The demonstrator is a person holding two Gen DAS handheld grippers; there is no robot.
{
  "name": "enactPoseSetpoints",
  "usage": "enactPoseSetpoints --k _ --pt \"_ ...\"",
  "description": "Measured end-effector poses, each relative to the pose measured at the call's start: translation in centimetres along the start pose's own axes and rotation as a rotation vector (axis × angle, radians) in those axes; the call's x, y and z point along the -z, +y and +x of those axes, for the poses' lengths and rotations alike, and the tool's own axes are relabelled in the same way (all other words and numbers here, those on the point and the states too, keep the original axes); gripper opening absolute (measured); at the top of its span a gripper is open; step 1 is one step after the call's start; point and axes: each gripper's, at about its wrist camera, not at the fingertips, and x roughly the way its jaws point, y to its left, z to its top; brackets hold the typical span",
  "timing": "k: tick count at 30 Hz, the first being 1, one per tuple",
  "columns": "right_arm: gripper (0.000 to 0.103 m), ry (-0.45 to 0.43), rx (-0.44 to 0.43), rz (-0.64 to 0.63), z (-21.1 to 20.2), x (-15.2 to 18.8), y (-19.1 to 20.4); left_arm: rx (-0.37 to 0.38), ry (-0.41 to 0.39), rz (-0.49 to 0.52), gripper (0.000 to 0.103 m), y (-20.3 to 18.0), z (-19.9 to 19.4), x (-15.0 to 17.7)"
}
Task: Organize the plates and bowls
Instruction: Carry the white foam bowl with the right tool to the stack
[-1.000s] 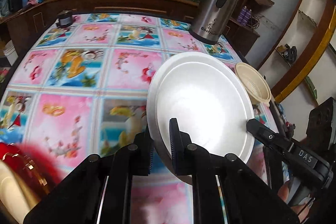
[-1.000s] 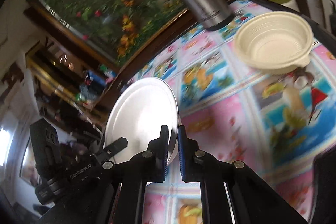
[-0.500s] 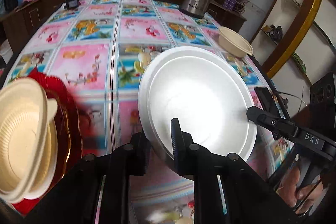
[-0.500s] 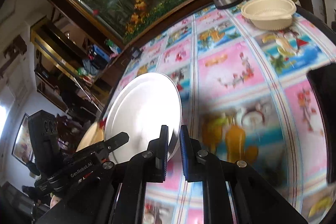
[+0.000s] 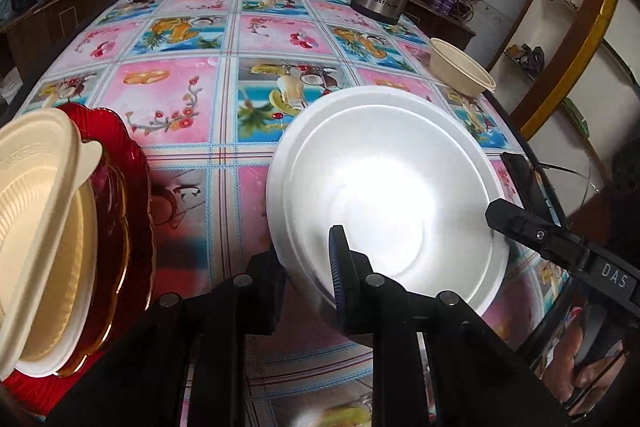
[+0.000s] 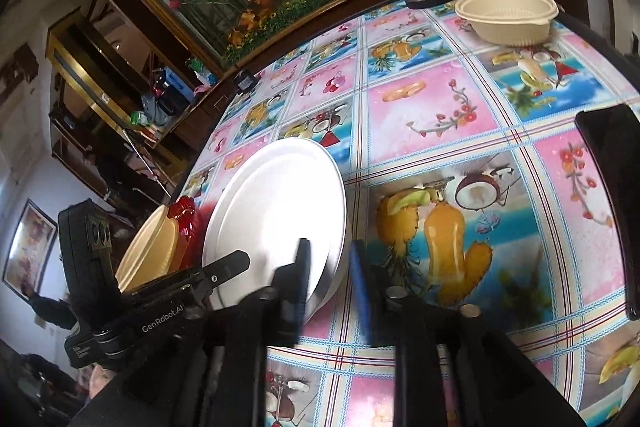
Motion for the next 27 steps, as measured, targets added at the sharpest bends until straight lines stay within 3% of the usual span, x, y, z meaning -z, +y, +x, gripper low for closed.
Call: enactPoseSetpoints --k 3,6,14,27 --pt "0.027 -0.007 0.015 -0.009 0.3 -0.1 0.0 -0.021 -0.034 0.026 0.025 -0.3 -0.3 0.0" --pt "0.014 -0.004 0.021 -0.005 0.8 0.0 -0.1 -0.036 -0.072 0.070 0.025 -1.0 -0.6 0.0" --pt "0.014 -0.043 0.015 -0.021 -0.7 -0.4 0.8 -0.051 -0.126 0.102 0.025 -1.6 -2.0 0.1" --pt "0.015 -0.076 -0.029 -0.087 -2.5 -0.9 5.4 -0.035 -0.203 0.056 0.025 0.4 -6.7 0.1"
